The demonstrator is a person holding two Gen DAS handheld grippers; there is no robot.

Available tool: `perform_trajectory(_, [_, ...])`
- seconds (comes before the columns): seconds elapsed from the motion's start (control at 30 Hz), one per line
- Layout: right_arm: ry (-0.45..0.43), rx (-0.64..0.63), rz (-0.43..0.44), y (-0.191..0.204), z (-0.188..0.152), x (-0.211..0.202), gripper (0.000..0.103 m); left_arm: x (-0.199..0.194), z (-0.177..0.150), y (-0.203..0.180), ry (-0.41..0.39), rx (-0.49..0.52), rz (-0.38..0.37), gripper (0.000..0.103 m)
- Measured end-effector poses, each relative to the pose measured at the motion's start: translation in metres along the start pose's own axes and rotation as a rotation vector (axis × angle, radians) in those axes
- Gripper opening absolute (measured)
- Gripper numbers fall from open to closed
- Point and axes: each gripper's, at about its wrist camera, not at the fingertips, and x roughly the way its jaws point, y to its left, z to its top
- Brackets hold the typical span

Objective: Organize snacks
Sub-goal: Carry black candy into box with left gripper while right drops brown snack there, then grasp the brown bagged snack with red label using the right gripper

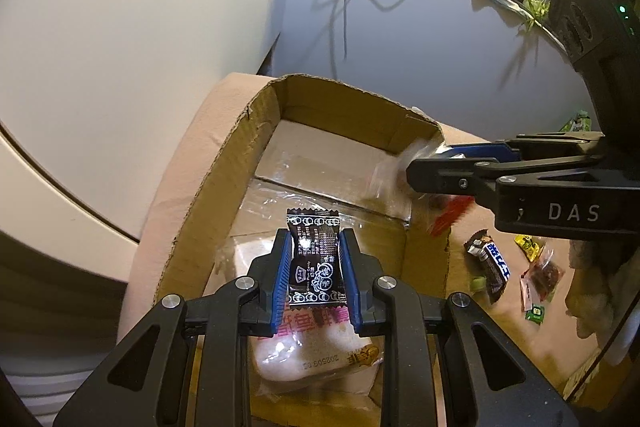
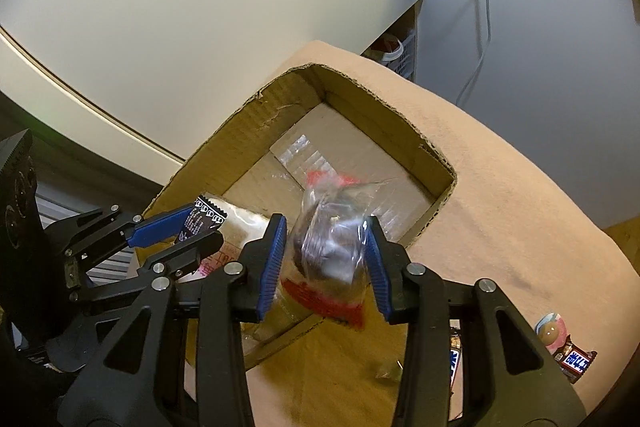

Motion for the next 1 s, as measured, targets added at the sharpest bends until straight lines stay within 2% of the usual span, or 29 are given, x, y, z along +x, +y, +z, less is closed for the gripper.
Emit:
perform_trajectory(0.03, [-0.002, 0.001, -0.003, 0.000, 0.000, -0.001, 0.050, 0.000, 0.000, 0.000, 0.000, -0.003, 0.000, 0.023])
perform_trajectory(0.1, [-0.012, 0.004, -0.009, 0.000, 0.000, -0.005, 0.061, -0.002, 0.000, 0.001, -0.005, -0.006, -0.001, 0.032])
perform_trajectory(0.13, [-0.018, 0.003, -0.011, 0.000, 0.000, -0.007, 0.064, -0.003, 0.000, 0.001, -0.008, -0.009, -0.001, 0.033])
perform_trajectory(0.4, [-0.041, 0.028, -0.024, -0.009, -0.005, -0.021, 0.065, -0.011, -0.001, 0.001, -0.019, -0.009, -0.004, 0.034])
perform_trajectory(0.63, [-0.065, 0.059, -0.040, -0.027, -0.024, -0.046, 0.065, -0.021, -0.003, -0.016, -0.031, 0.012, -0.037, 0.034])
perform_trajectory(1.0, [-0.090, 0.168, -0.122, -0.089, -0.085, -0.096, 0.065, -0.017, -0.012, -0.064, -0.001, 0.097, -0.123, 0.034])
